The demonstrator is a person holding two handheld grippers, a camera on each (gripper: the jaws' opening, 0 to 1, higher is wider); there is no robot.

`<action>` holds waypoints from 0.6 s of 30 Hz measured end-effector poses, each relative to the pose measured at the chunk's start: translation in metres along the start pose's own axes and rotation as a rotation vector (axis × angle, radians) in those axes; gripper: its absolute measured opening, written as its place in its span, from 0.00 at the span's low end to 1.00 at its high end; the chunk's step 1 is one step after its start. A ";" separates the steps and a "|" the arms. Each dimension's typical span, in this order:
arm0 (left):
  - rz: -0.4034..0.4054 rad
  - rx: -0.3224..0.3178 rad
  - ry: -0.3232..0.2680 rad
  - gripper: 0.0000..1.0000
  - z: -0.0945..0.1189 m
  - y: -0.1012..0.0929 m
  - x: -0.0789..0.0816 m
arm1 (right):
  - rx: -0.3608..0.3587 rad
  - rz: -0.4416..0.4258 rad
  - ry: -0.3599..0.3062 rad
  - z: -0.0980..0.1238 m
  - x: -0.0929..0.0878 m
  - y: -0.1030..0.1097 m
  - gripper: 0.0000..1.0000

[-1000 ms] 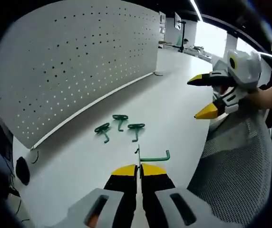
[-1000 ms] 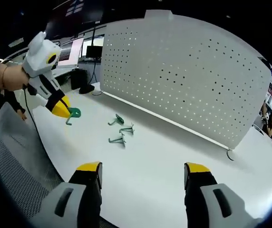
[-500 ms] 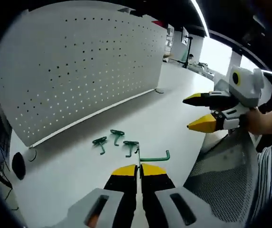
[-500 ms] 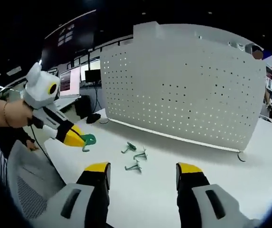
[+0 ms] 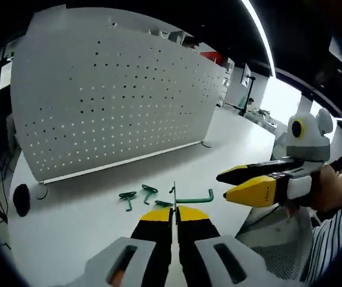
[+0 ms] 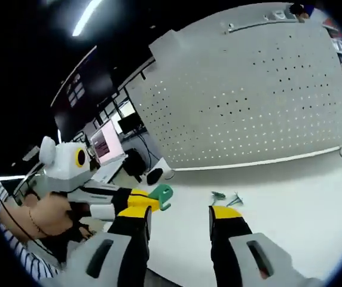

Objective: Insert the hook assembly into the mounting plate slot until the hook locks in place.

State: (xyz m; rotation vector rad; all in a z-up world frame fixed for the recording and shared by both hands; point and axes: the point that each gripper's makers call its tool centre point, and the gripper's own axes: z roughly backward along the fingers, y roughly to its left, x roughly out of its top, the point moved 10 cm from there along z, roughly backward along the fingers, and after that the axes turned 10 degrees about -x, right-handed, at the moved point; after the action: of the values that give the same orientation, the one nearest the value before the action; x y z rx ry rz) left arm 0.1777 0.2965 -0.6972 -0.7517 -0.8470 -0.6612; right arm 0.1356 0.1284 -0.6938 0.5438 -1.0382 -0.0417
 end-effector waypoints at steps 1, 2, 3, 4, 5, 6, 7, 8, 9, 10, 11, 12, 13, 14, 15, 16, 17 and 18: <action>0.001 -0.003 -0.011 0.01 0.000 -0.002 0.001 | 0.002 0.011 -0.001 -0.001 0.001 0.001 0.31; 0.001 -0.005 -0.019 0.01 0.000 -0.003 0.002 | -0.008 0.038 -0.009 -0.001 0.003 0.003 0.30; 0.002 -0.010 -0.031 0.01 0.000 -0.005 0.004 | -0.017 0.057 -0.022 -0.002 0.004 0.004 0.29; 0.004 -0.015 -0.039 0.01 0.000 -0.006 0.004 | -0.010 0.046 -0.031 -0.002 0.006 0.006 0.29; 0.014 -0.022 -0.048 0.01 0.000 -0.007 0.005 | 0.004 0.020 -0.028 -0.003 0.006 0.007 0.29; 0.020 -0.024 -0.049 0.01 -0.001 -0.007 0.005 | 0.027 -0.027 -0.014 -0.005 0.005 0.010 0.28; 0.033 -0.025 -0.059 0.01 -0.001 -0.009 0.005 | 0.033 -0.040 -0.007 -0.006 0.004 0.009 0.27; 0.038 -0.026 -0.067 0.01 -0.001 -0.010 0.005 | 0.033 -0.048 -0.006 -0.007 0.004 0.008 0.26; 0.040 -0.029 -0.075 0.01 -0.001 -0.012 0.004 | 0.032 -0.048 -0.006 -0.008 0.003 0.009 0.25; 0.038 -0.031 -0.079 0.01 -0.001 -0.014 0.004 | 0.027 -0.072 -0.015 -0.008 0.003 0.008 0.24; 0.032 -0.033 -0.081 0.01 -0.001 -0.016 0.004 | 0.027 -0.087 -0.014 -0.008 0.002 0.009 0.24; 0.018 -0.036 -0.087 0.01 -0.002 -0.018 0.004 | 0.027 -0.087 -0.018 -0.008 0.002 0.009 0.24; 0.014 -0.037 -0.089 0.01 -0.002 -0.019 0.004 | 0.025 -0.095 -0.018 -0.007 0.002 0.008 0.22; 0.009 -0.037 -0.093 0.01 -0.002 -0.019 0.004 | 0.024 -0.101 -0.020 -0.007 0.002 0.008 0.21; 0.009 -0.037 -0.096 0.01 -0.002 -0.019 0.005 | 0.032 -0.123 -0.016 -0.007 0.003 0.008 0.20; 0.008 -0.034 -0.100 0.01 -0.002 -0.019 0.005 | 0.036 -0.133 -0.013 -0.008 0.002 0.008 0.18; 0.007 -0.033 -0.103 0.01 -0.002 -0.019 0.005 | 0.044 -0.165 -0.005 -0.008 0.002 0.008 0.17; 0.006 -0.033 -0.106 0.01 -0.002 -0.020 0.005 | 0.050 -0.198 -0.004 -0.008 0.002 0.008 0.17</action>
State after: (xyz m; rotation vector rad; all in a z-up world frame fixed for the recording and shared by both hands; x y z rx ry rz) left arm 0.1660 0.2828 -0.6873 -0.8243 -0.9322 -0.6357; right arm 0.1416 0.1379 -0.6920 0.6910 -0.9883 -0.1920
